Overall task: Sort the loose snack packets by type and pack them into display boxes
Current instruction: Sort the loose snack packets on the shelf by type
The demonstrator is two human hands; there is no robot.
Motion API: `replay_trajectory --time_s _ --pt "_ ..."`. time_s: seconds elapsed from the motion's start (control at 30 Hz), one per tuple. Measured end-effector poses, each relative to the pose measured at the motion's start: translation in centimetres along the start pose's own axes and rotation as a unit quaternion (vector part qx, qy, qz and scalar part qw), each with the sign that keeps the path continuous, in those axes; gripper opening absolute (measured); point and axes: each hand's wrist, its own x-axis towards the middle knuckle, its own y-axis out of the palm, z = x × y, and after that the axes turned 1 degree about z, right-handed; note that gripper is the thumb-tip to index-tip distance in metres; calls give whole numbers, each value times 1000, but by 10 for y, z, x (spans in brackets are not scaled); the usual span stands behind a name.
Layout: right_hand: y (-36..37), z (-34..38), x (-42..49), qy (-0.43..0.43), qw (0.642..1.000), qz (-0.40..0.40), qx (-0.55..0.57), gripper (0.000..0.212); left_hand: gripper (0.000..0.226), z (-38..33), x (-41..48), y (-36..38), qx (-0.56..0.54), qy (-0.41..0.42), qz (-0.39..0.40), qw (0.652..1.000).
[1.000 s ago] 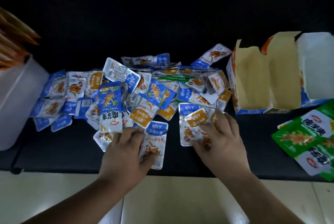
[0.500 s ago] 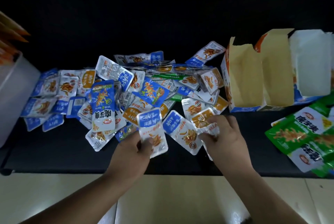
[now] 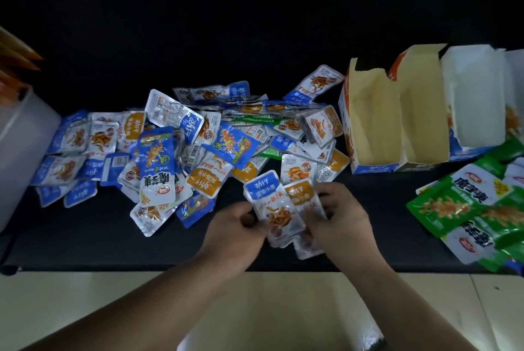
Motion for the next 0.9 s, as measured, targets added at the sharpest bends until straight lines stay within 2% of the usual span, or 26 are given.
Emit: replay_trajectory --time_s 0.13,0.23,0.37,0.47,0.6,0.7,0.8,0.9 --pt "7 11 -2 24 999 -8 42 44 26 -8 0 11 -25 1 53 998" --pt "7 17 -8 55 993 -8 102 46 35 -6 0 10 -56 -7 39 998" --pt "6 17 -17 68 991 27 109 42 44 -1 3 6 -94 -18 2 995" --pt "8 18 -25 50 990 38 127 44 16 -5 1 8 -74 9 20 997" --pt "15 33 -35 13 989 68 129 55 27 -18 -6 11 -98 30 23 994" --pt "24 42 -40 15 986 78 147 57 22 -18 -4 1 -151 -9 -9 989" --pt "32 57 -46 2 990 73 122 55 21 -22 -12 -13 -198 -64 11 978" --pt "43 87 -56 -9 995 97 18 63 20 -28 -26 -35 -188 -40 -8 981"
